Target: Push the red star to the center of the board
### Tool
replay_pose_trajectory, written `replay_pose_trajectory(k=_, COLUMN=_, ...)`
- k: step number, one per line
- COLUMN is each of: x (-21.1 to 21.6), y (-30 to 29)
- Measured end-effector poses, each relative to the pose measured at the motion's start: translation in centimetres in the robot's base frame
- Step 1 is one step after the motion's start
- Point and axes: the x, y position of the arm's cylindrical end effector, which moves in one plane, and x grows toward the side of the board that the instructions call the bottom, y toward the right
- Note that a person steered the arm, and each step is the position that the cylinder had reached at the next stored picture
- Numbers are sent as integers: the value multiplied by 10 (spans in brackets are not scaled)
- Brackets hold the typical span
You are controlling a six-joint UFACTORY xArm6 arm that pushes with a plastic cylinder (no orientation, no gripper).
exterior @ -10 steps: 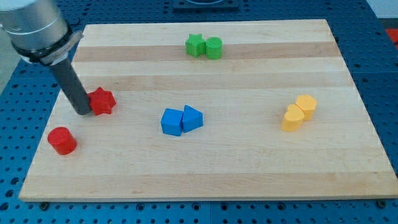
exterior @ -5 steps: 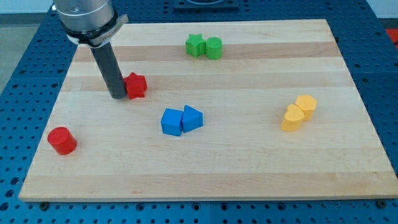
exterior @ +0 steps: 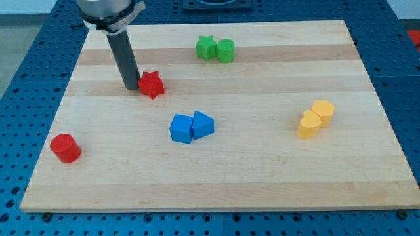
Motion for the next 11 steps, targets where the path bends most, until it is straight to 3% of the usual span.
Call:
replay_pose_trajectory(k=8, x=3, y=107)
replay_pose_trajectory(k=11, x=20, y=-7)
